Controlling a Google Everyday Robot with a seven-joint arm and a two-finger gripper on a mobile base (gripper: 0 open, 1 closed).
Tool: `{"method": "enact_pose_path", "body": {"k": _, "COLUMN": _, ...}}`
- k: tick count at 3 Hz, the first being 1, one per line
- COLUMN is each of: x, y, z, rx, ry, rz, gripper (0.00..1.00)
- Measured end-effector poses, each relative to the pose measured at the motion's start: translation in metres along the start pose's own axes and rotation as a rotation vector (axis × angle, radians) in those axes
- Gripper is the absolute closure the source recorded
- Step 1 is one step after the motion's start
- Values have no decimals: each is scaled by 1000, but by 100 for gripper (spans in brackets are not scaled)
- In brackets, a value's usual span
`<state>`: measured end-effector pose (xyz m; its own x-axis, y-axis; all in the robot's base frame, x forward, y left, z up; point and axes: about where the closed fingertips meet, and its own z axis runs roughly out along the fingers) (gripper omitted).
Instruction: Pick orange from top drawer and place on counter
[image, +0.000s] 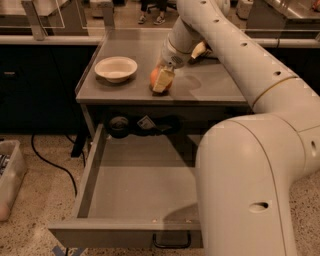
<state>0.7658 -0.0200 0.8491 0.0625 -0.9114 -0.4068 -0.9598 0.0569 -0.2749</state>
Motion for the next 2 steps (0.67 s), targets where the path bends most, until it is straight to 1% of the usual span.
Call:
{"method": "enact_pose_path", "body": {"k": 1, "x": 0, "y": 0, "z": 0, "rx": 0, "ry": 0, "rz": 0, "gripper": 11}}
{"method": "enact_pose_path", "body": {"k": 2, "x": 0, "y": 0, "z": 0, "rx": 0, "ry": 0, "rz": 0, "gripper": 0}}
